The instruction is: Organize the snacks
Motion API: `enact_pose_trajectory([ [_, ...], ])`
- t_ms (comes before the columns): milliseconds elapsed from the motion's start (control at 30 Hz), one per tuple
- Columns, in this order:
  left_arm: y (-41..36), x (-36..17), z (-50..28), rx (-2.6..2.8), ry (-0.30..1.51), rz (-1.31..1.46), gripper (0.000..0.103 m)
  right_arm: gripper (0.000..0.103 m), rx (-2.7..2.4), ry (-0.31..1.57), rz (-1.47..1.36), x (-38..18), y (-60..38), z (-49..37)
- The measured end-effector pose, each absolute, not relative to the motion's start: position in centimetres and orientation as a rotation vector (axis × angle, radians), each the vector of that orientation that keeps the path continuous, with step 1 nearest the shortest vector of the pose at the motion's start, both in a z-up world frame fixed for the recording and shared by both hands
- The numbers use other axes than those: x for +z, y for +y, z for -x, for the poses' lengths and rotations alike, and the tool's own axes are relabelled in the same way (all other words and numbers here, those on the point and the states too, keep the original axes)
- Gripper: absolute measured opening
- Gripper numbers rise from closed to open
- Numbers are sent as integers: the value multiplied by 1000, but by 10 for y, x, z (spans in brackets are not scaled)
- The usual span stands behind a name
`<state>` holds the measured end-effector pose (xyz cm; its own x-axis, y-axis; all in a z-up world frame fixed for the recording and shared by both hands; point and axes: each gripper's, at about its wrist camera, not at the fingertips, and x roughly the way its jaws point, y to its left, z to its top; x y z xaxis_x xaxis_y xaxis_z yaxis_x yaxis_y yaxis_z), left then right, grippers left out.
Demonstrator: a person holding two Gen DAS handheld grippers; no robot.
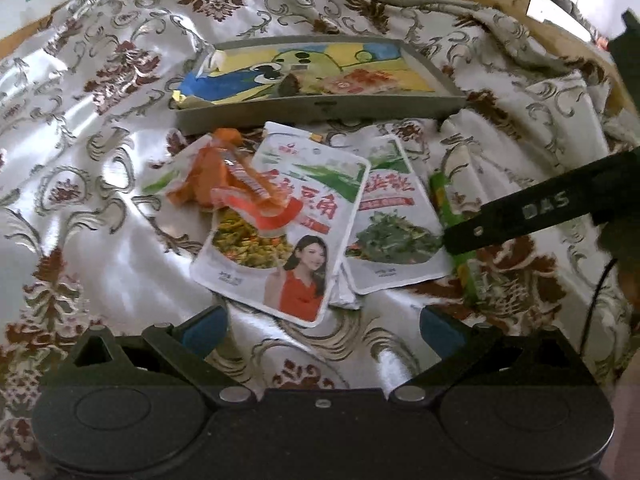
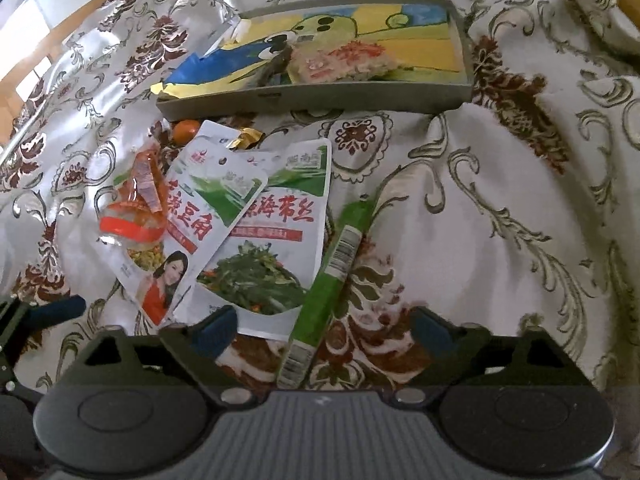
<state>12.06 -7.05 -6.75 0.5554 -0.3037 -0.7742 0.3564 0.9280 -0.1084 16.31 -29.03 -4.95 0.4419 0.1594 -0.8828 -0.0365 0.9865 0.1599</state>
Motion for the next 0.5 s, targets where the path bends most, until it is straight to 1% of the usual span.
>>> enact_pose_trajectory([
  [67,-69,-67,-122,-425,908,-15,102,82,137,1120,-154,-53,-292,-166],
  [100,-67,-66,-121,-452,908,22,102,80,145,1127,-170,-54,-293,-166],
  [167,-66,-66,-120,-487,908,73,102,72,160,1135,-198,-55,-294,-167],
  [200,-67,-67,-120,-502,908,86,102,69,162,1138,-203,-56,-294,-167],
  [233,-69,-67,-119,-516,908,95,101,65,162,1143,-205,-57,-294,-168],
  [367,-77,-73,-122,-547,914,101,99,57,145,1182,-232,-66,-295,-172],
  [400,-78,-75,-124,-551,921,107,98,57,144,1188,-241,-68,-296,-173],
  [433,-78,-77,-127,-554,927,119,96,56,141,1191,-247,-70,-296,-173],
  [500,-80,-83,-134,-561,947,155,88,51,129,1191,-245,-71,-298,-175],
])
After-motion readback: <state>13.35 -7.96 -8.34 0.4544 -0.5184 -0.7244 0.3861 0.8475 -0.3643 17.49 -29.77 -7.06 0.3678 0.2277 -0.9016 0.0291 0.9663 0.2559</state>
